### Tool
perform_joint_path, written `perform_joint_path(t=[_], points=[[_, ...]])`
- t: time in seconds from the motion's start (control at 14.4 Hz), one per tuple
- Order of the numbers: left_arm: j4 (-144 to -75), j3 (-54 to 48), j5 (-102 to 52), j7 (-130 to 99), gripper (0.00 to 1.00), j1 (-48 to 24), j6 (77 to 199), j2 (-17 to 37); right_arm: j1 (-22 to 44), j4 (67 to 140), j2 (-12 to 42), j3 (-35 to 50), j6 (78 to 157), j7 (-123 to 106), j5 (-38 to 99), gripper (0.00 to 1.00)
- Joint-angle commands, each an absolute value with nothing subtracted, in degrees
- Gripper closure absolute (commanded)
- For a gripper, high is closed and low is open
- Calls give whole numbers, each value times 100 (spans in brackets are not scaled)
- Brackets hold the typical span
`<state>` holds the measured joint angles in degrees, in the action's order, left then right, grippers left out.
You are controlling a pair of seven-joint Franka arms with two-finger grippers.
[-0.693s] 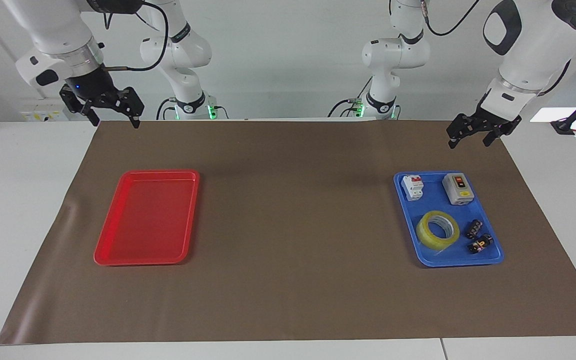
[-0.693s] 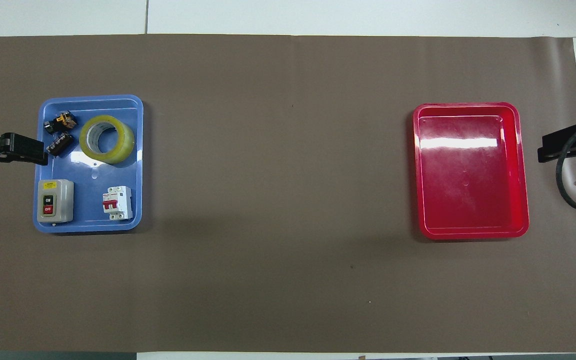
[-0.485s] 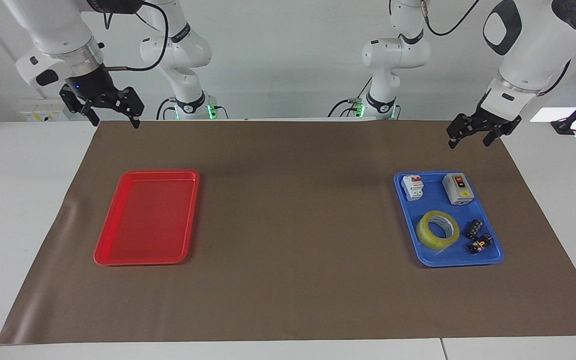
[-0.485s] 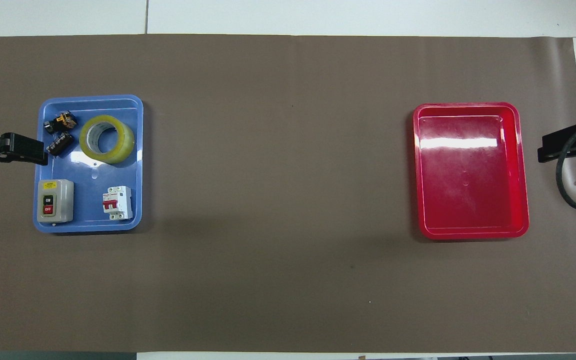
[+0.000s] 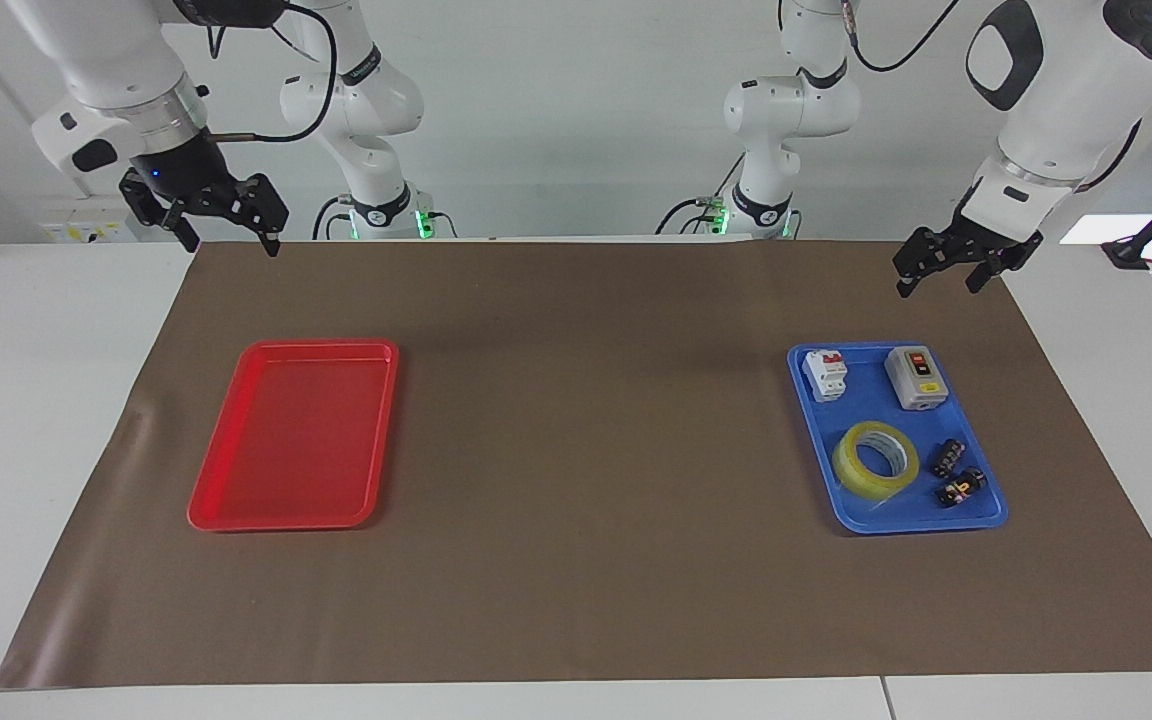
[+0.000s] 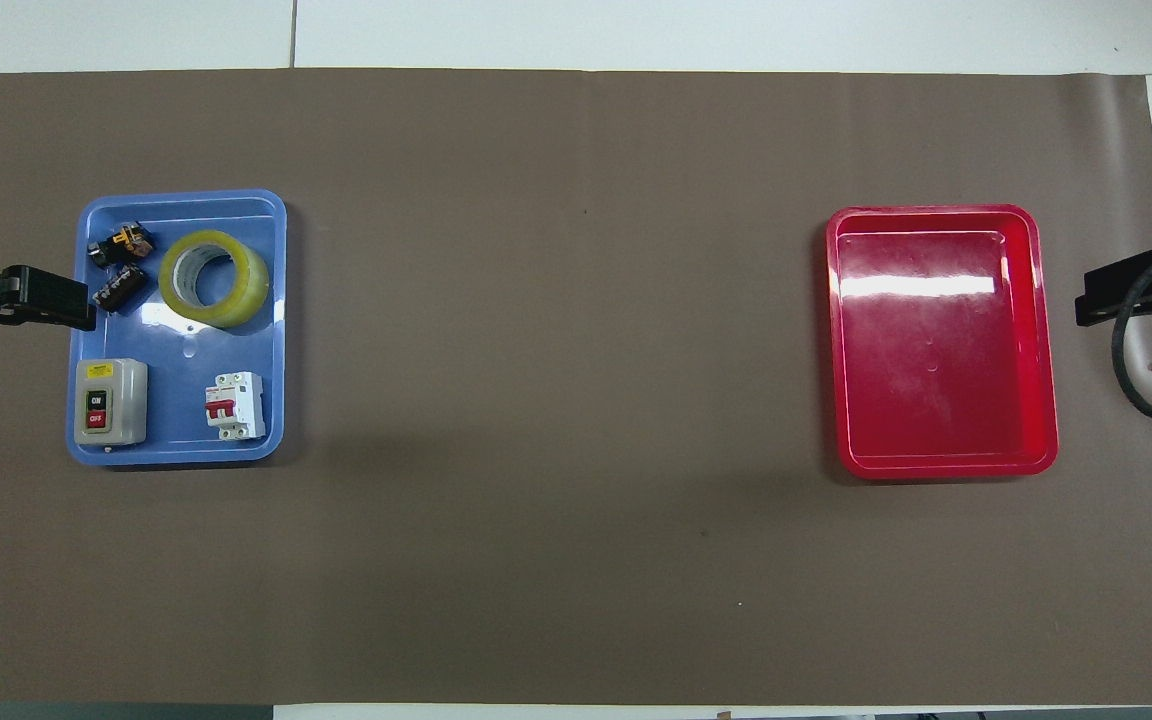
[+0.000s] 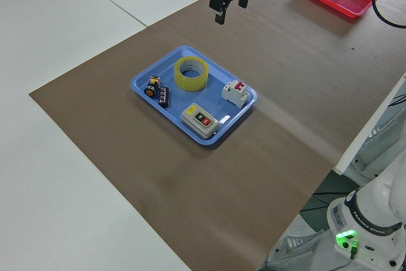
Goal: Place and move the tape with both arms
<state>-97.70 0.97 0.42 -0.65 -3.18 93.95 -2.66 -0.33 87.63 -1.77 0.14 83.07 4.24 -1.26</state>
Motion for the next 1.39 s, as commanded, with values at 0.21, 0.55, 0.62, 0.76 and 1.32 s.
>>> perform_joint_path(t=[0.21,0.55,0.62,0.76,1.32], points=[[-9572,97,-9,-9,0,-255,9773,34,-44,8842,-255,26,8253,343,-150,0],[-9492,97,26,35,0,-123,10738,859,-44,8842,-255,35,8253,334,-150,0],[-9510,97,26,26,0,-123,10984,1035,-44,8842,-255,26,8253,334,-149,0],[-9527,97,26,35,0,-132,11432,1404,-44,8842,-255,26,8253,334,-158,0],[-10185,97,18,413,0,0,13024,2215,-53,8842,-255,26,8253,334,-150,0]])
